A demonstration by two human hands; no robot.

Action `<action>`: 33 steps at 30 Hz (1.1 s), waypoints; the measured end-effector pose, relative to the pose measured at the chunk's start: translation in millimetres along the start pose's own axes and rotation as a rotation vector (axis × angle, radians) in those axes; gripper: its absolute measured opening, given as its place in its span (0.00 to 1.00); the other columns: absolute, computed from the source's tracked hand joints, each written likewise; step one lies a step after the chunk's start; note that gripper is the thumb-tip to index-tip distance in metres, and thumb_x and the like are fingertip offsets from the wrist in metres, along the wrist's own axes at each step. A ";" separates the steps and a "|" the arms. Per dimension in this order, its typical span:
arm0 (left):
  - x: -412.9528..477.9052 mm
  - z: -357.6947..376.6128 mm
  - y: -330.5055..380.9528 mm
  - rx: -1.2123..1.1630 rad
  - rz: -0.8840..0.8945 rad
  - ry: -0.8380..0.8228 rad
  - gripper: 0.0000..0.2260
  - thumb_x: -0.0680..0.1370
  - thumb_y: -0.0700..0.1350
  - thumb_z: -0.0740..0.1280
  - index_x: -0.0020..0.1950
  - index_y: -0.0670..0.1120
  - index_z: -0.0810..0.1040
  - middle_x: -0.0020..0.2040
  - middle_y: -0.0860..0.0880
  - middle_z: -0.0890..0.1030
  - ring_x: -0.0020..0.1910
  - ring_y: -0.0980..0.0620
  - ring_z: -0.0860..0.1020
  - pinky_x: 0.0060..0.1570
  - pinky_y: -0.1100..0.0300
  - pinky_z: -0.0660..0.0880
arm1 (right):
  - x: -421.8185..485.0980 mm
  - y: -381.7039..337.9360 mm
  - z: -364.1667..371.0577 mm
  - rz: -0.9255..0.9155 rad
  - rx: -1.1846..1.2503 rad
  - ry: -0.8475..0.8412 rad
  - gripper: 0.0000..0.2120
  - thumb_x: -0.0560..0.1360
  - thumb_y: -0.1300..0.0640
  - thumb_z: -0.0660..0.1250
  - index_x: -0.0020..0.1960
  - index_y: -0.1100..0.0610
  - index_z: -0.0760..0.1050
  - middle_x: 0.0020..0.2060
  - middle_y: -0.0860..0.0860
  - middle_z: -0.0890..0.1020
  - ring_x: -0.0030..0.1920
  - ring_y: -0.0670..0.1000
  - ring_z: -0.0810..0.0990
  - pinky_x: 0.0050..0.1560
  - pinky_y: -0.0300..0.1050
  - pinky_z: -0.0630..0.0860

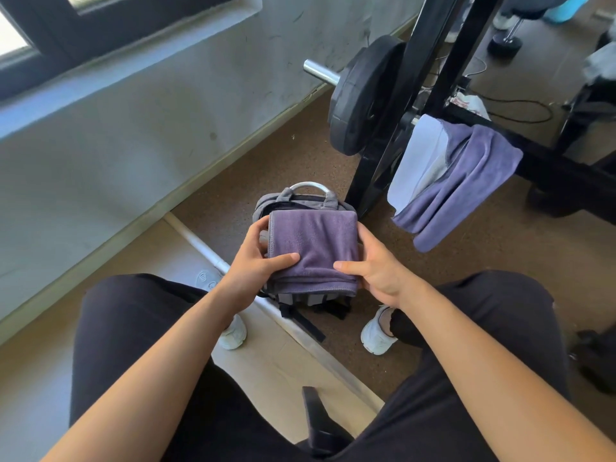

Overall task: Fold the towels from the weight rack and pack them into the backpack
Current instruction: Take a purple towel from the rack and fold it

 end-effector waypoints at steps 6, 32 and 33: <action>-1.7 5.1 4.6 -0.145 -0.054 -0.053 0.26 0.68 0.33 0.77 0.65 0.38 0.77 0.55 0.42 0.86 0.55 0.43 0.84 0.51 0.55 0.82 | -1.8 -13.4 3.8 -0.091 0.092 -0.009 0.35 0.78 0.71 0.65 0.78 0.47 0.62 0.71 0.48 0.75 0.71 0.50 0.75 0.69 0.53 0.74; -5.9 9.0 11.3 -0.330 -0.055 -0.112 0.21 0.79 0.29 0.57 0.44 0.46 0.88 0.46 0.43 0.86 0.46 0.47 0.85 0.50 0.55 0.83 | -14.6 -16.7 14.1 0.013 0.227 -0.132 0.23 0.80 0.73 0.55 0.63 0.52 0.78 0.50 0.52 0.86 0.49 0.52 0.84 0.42 0.44 0.83; -6.1 10.4 11.4 -0.346 -0.065 -0.123 0.19 0.79 0.30 0.58 0.44 0.45 0.87 0.46 0.42 0.86 0.46 0.46 0.85 0.50 0.55 0.83 | -13.8 -17.1 13.6 0.003 0.269 -0.114 0.24 0.80 0.74 0.54 0.59 0.54 0.81 0.47 0.52 0.86 0.47 0.50 0.85 0.41 0.42 0.83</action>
Point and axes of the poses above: each hand's wrist, its own x-axis towards the middle knuckle, its own z-axis out of the palm, y = z × x, the point moved 8 cm from there along x, towards the middle knuckle
